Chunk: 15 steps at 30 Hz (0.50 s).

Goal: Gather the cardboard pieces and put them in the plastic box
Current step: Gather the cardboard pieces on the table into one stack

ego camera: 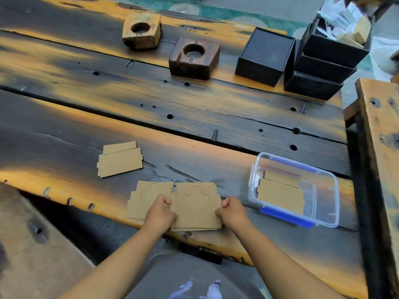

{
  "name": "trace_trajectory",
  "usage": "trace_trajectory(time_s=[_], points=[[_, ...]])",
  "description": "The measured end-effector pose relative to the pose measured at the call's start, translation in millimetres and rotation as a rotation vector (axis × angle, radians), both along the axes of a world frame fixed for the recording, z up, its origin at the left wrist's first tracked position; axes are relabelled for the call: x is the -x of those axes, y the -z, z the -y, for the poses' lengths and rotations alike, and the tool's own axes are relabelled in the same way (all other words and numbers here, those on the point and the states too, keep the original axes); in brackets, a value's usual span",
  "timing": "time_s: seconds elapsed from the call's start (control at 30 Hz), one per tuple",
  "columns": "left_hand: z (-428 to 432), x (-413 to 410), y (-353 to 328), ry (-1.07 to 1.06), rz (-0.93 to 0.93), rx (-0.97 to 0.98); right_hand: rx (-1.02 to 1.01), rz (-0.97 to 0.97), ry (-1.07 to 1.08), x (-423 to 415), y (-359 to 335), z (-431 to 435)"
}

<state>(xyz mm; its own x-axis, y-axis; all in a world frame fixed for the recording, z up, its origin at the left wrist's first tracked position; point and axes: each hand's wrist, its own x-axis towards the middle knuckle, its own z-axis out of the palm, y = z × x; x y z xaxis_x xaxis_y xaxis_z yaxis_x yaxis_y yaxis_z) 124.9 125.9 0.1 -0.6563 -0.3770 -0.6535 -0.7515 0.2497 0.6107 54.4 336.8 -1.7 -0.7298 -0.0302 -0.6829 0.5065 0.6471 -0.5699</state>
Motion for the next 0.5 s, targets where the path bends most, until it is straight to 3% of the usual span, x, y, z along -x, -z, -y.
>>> trace_trajectory(time_s=[0.5], points=[[112.1, -10.8, 0.3, 0.098, 0.021, 0.140, -0.101, 0.027, -0.199, -4.9, 5.5, 114.4]])
